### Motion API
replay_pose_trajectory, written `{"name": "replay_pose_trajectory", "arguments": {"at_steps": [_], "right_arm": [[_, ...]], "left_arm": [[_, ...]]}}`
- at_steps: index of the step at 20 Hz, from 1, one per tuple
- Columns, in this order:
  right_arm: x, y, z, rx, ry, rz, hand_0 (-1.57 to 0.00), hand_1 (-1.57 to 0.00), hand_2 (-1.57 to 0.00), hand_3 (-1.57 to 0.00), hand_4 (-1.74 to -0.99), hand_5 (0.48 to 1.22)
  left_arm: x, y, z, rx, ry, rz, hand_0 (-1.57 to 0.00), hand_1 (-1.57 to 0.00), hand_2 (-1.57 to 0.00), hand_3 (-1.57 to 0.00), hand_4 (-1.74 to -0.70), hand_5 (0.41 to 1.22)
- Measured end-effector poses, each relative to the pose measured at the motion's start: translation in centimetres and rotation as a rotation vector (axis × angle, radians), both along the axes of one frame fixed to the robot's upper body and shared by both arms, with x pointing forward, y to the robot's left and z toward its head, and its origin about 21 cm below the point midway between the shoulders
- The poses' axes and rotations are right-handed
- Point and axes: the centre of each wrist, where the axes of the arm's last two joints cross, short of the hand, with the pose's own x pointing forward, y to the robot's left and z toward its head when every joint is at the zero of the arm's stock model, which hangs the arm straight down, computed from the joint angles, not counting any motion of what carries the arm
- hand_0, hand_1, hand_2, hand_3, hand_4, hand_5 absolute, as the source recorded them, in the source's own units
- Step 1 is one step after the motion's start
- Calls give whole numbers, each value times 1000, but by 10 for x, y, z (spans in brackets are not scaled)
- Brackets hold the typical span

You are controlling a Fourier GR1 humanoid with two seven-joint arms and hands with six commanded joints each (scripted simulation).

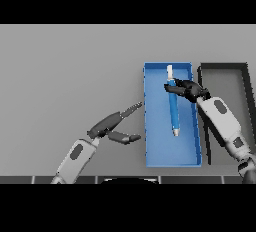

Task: Pick up the blue pipe and place it into the blue bin.

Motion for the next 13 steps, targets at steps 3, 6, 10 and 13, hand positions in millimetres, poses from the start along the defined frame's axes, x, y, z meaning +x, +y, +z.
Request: {"name": "replay_pose_trajectory", "arguments": {"at_steps": [3,6,10,13], "right_arm": [[1,1,-3,-5,-15,2,-301,-147,-65,-21,-1152,778],[2,1,-2,21,-23,24,-154,-75,-33,-10,-1160,800],[2,0,-9,39,-17,11,-212,-100,-24,-5,-1152,802],[3,-2,-2,29,-21,25,-212,-100,-24,-5,-1152,798]], "left_arm": [[-3,1,-1,-4,13,-2,1,1,1,1,-881,474],[0,1,3,9,3,8,1,1,1,1,-883,474],[2,0,2,7,13,11,1,1,1,1,-885,479],[9,7,5,10,9,18,1,1,1,1,-885,480]]}}
